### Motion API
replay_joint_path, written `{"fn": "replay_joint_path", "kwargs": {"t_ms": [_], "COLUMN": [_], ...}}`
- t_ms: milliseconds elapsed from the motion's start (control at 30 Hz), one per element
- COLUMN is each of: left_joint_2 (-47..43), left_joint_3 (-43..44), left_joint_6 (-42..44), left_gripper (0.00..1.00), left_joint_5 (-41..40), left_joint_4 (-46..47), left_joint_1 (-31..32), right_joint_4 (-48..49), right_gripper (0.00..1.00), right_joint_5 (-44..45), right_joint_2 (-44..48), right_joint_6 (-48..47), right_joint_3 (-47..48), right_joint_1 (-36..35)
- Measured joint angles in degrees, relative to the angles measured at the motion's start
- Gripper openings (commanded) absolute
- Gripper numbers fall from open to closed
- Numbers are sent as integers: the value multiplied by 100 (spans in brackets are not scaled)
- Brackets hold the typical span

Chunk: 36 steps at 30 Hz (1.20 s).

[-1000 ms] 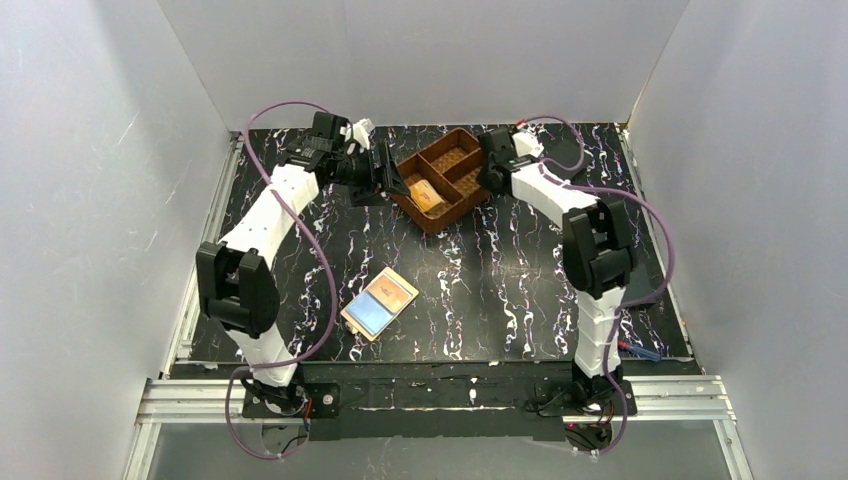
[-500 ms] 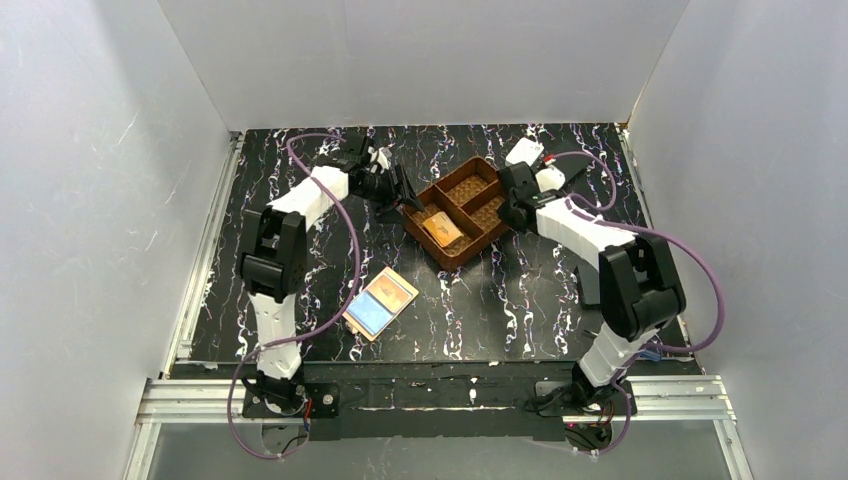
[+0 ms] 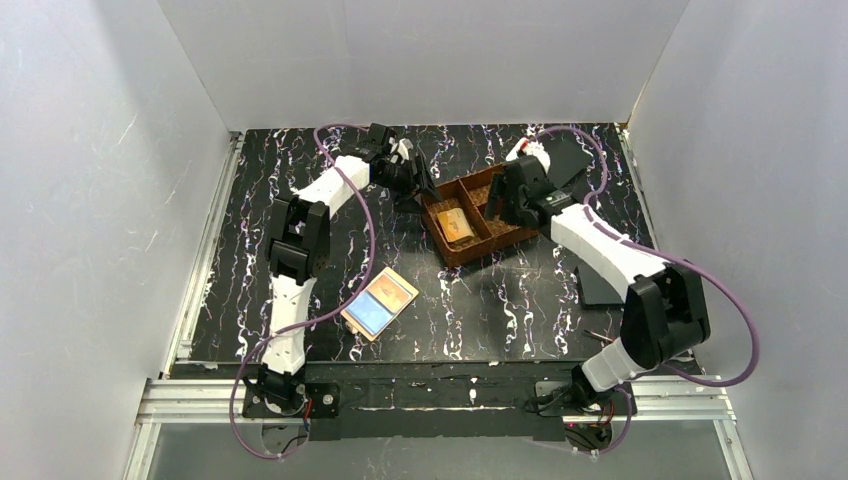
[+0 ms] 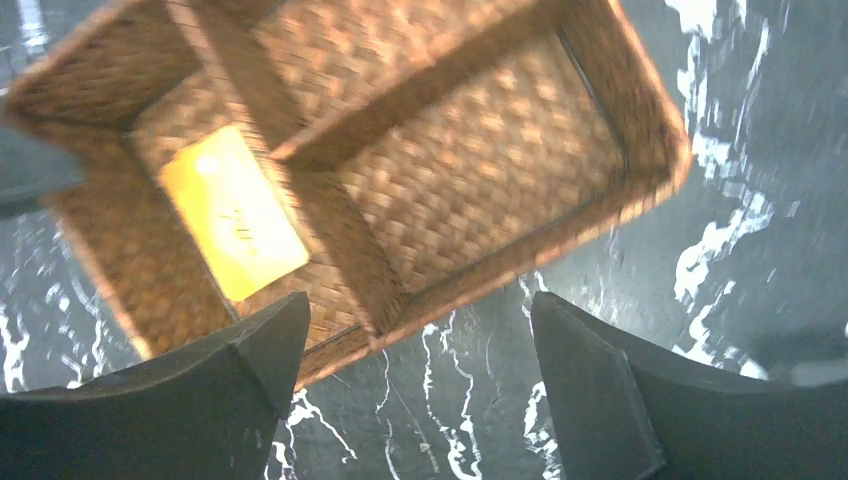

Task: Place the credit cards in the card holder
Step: Move the storage box to the center of the board, then pick up the credit card from the storage box.

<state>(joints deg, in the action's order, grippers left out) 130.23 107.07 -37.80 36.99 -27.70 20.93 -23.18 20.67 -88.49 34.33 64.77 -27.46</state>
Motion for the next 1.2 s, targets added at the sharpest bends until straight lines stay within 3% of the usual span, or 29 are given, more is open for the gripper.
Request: {"fn": "replay_joint_path", "kwargs": {"t_ms": [133,300,367,633,1000,1200], "left_joint_2": [101,98,66,-494,-2133,-2369], "left_joint_3": [310,350,282,-407,-1521,-1971], "left_joint_6": [271,656,752,951,1106,1097], "left_gripper": [66,67,66,66,68,70], "left_joint_5": [0,-59,-87,-240,-461,-575], "left_joint_4": [-319,-732,-841,-1169,-1340,-1412], "left_joint_1": [20,20,13,-101,-258,-256], "right_joint_4": [-114,-35,66,-94,-236,-236], "right_gripper": [89,63,60,63,58,71], "right_joint_5": [-636,-1749,-2131,-2297,-2009,-1893], "right_joint_2": [107,-278,-612,-1757,-2144,-2356], "right_joint_6": [-1279,-2273,-2492,-2931,-3281,-3383], "right_joint_3": [739,1569,1792,1991,2277,2282], "right_joint_1": [-13,-79,-129,-514,-566,-643]}}
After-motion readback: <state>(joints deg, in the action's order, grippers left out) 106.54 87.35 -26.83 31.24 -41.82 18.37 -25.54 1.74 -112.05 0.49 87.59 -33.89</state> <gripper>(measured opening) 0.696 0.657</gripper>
